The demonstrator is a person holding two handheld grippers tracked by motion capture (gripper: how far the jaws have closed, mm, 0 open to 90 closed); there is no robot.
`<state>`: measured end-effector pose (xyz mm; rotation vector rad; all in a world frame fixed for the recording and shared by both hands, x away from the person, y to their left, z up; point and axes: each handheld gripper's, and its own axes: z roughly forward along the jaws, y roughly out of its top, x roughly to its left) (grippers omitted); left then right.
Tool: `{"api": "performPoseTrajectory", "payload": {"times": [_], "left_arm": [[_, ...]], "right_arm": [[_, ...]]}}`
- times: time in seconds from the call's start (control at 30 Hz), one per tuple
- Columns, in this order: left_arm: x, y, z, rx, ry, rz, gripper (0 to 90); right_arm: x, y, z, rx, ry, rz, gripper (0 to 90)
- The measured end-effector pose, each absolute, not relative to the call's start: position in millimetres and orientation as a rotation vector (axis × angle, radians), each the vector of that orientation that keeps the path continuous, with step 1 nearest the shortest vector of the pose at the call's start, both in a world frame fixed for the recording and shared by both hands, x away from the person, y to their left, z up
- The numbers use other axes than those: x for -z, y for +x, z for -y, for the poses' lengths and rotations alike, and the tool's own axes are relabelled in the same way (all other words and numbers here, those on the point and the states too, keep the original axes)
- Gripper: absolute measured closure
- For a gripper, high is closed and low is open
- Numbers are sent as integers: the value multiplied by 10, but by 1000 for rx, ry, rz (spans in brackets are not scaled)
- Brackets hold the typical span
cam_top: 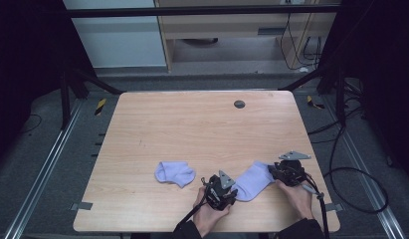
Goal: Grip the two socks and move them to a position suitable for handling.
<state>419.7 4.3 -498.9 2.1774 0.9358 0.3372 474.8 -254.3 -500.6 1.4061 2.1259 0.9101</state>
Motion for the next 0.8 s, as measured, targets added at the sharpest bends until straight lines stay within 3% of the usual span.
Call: {"api": "performPoseTrajectory", "payload": {"times": [0.17,0.27,0.8], "left_arm": [[4986,4192,-21,-366,2183,-953,801],[4976,4201,-2,-358,2190,-954,883],[4912,4498,-55,-409,2188,-925,892]], "right_arm": [[4986,4733,2534,-909,1430,-2134,850],[4960,4717,2541,-925,1443,-2135,866],[4802,4351,2538,-914,1447,-2062,862]]}}
